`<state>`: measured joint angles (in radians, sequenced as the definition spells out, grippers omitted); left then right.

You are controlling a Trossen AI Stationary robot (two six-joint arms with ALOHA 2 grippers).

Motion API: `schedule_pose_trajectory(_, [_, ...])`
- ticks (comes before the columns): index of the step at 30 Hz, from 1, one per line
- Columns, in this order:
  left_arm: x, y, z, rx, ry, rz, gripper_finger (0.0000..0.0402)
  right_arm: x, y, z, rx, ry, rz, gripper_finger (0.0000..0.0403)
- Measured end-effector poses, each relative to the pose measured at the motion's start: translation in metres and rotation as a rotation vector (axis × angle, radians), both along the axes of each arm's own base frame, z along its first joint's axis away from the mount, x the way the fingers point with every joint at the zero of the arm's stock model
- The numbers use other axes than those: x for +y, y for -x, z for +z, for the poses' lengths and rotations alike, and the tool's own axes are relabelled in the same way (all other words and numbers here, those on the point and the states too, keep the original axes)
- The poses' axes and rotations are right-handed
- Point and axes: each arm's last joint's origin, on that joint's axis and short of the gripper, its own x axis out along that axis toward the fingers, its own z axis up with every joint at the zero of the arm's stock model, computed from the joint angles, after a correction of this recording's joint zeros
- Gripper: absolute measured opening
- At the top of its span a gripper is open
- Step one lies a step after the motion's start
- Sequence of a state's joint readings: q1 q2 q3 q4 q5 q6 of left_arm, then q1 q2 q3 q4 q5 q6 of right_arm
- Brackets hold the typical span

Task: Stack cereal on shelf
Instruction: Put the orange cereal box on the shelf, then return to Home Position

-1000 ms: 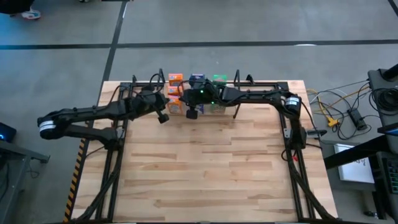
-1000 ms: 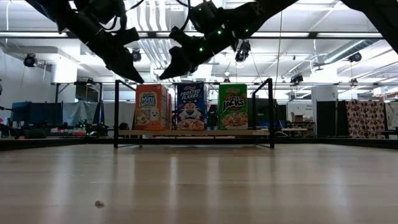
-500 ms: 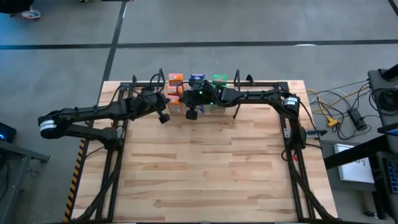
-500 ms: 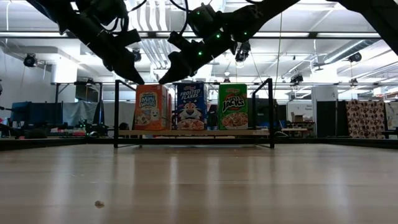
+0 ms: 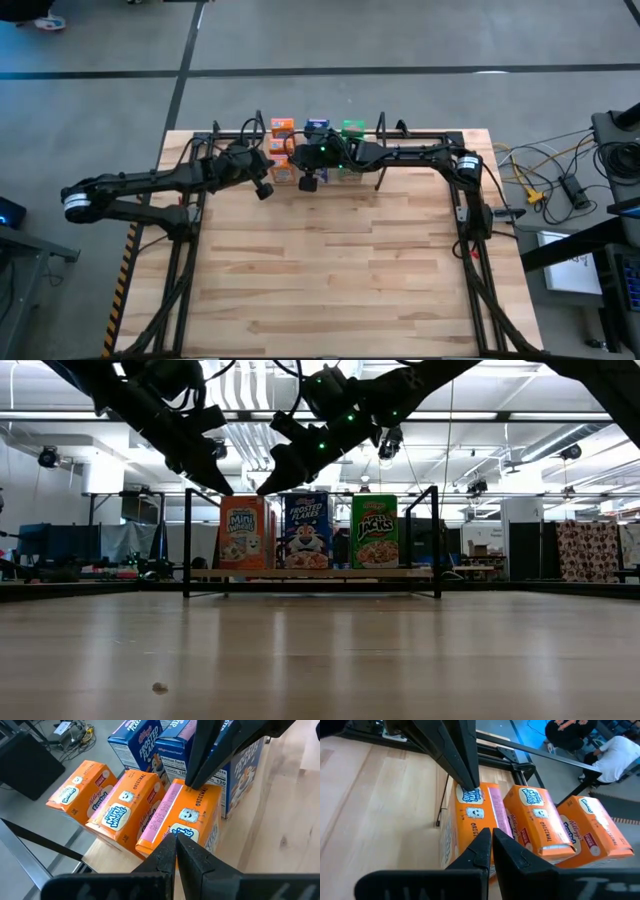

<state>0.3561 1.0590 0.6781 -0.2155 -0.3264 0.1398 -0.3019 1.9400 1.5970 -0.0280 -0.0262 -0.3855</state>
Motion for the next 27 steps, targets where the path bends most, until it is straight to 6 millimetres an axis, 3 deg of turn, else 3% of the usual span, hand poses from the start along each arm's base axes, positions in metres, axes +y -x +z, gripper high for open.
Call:
schedule_pose_trajectory(5, [-0.001,0.003,0.003,-0.014,-0.001,-0.001,0.0,0.001,0.001,0.002,0.002,-0.001,0.001,0.0009])
schedule_pose_trajectory(10, [-0.008,0.014,0.017,-0.075,-0.018,-0.018,0.0,0.013,0.008,0.019,0.011,-0.006,0.028,0.0009])
schedule_pose_trajectory(14, [-0.022,0.028,0.028,-0.171,0.02,-0.158,0.0,0.028,0.02,0.032,0.013,-0.027,0.082,0.0009])
schedule_pose_trajectory(20, [-0.046,0.055,0.024,-0.359,0.084,-0.381,0.0,0.056,0.053,0.04,-0.023,-0.038,0.135,0.0009])
schedule_pose_trajectory(27, [-0.064,0.083,0.011,-0.494,0.102,-0.52,0.0,0.083,0.101,0.035,-0.068,-0.063,0.168,0.0009])
